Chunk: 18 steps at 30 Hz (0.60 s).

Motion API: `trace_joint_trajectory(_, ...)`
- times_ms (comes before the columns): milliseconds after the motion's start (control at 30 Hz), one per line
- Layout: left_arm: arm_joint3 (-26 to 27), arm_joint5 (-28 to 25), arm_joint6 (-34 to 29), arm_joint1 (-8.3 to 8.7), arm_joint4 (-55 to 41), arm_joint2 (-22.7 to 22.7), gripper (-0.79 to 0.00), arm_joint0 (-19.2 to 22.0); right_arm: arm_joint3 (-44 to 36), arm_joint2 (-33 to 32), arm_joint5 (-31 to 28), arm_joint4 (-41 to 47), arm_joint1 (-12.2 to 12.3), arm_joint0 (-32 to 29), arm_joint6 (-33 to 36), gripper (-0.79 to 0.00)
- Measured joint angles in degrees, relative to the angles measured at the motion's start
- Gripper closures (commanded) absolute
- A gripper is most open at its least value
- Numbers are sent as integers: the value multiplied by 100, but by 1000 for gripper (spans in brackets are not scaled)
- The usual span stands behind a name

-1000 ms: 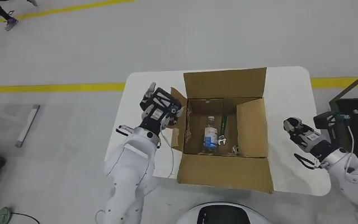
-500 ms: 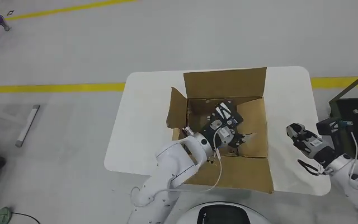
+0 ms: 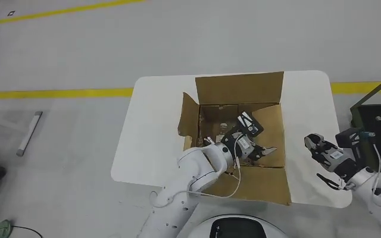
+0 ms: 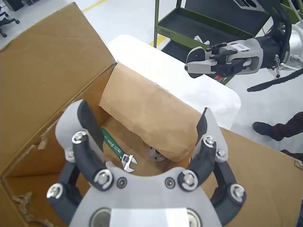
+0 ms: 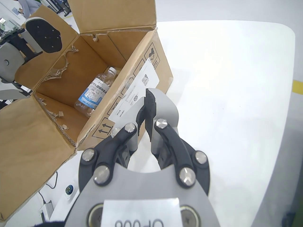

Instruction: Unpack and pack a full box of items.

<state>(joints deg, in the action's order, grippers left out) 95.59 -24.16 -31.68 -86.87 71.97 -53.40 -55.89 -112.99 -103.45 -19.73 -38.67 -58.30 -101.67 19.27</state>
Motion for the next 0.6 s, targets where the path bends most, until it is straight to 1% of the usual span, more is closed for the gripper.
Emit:
trace_joint_trajectory(33,-58,58,89,-4,-155,-24,-785,-71,4,15,5,-5,-4,-5,-15,0)
trace_joint_trajectory(100,-266,140,384,-43,-823,-66,-785,-226,8,55,11,-24,-11,-10,-30,0)
trace_joint_trajectory(167,-552,168,601,-91,-1725,-44,-785,-196,2,85,-5,-41,-15,-8,-28,0)
trace_joint_trajectory(200,-680,199,625,-109,-1990,-5,-785,-139,-1,91,-11,-50,-16,-5,-22,0)
trace_joint_trajectory(333,-1246,528,723,-220,-2318,154,-785,44,-2,118,-27,-85,-22,9,-8,0)
trace_joint_trajectory(467,-1838,977,573,-329,-3230,253,-785,320,11,160,-31,-131,-29,23,8,0)
trace_joint_trajectory(600,-2198,1146,485,-386,-3261,367,-785,544,42,171,-32,-145,-35,41,21,0)
